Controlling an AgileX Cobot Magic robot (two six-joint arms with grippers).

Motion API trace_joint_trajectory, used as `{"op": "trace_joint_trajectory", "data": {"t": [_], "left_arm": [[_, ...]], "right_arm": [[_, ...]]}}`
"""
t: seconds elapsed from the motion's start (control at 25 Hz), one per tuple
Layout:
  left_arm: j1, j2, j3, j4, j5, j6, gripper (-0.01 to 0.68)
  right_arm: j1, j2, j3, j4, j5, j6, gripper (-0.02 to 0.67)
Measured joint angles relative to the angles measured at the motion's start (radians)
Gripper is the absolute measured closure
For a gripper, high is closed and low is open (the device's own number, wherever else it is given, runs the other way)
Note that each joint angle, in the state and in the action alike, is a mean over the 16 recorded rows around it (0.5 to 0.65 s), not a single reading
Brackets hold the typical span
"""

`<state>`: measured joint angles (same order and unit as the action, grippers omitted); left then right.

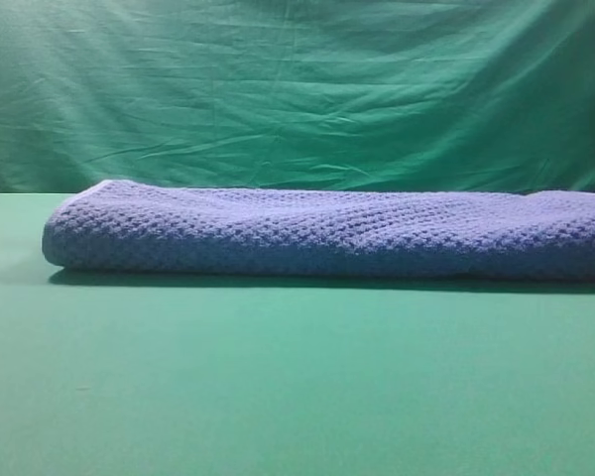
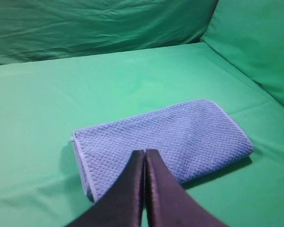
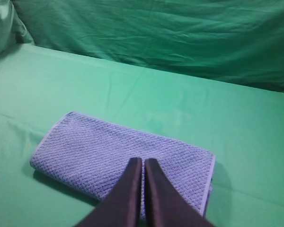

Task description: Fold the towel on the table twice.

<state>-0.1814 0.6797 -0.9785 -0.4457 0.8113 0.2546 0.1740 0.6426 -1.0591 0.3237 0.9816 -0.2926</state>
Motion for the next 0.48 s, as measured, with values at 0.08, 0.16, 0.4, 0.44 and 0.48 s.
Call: {"op": "trace_joint_trajectory", "data": {"t": [0.08, 0.16, 0.4, 0.44, 0.48], "left_arm": [[0.0, -0.06, 0.042, 0.023, 0.002, -0.006, 0.673], [0.0, -0.12, 0.084, 0.039, 0.003, -0.009, 0.673], [0.0, -0.308, 0.214, 0.065, 0.006, -0.011, 0.673], [0.0, -0.34, 0.235, 0.068, 0.006, -0.011, 0.673], [0.0, -0.371, 0.256, 0.071, 0.007, -0.012, 0.673]], "right_arm": [[0.002, -0.045, 0.035, 0.0, -0.009, -0.004, 0.649], [0.004, -0.092, 0.075, 0.0, -0.021, -0.011, 0.649], [0.004, -0.248, 0.212, 0.01, -0.073, -0.036, 0.649], [0.004, -0.275, 0.235, 0.012, -0.082, -0.041, 0.649], [0.004, -0.302, 0.257, 0.015, -0.091, -0.045, 0.649]]}}
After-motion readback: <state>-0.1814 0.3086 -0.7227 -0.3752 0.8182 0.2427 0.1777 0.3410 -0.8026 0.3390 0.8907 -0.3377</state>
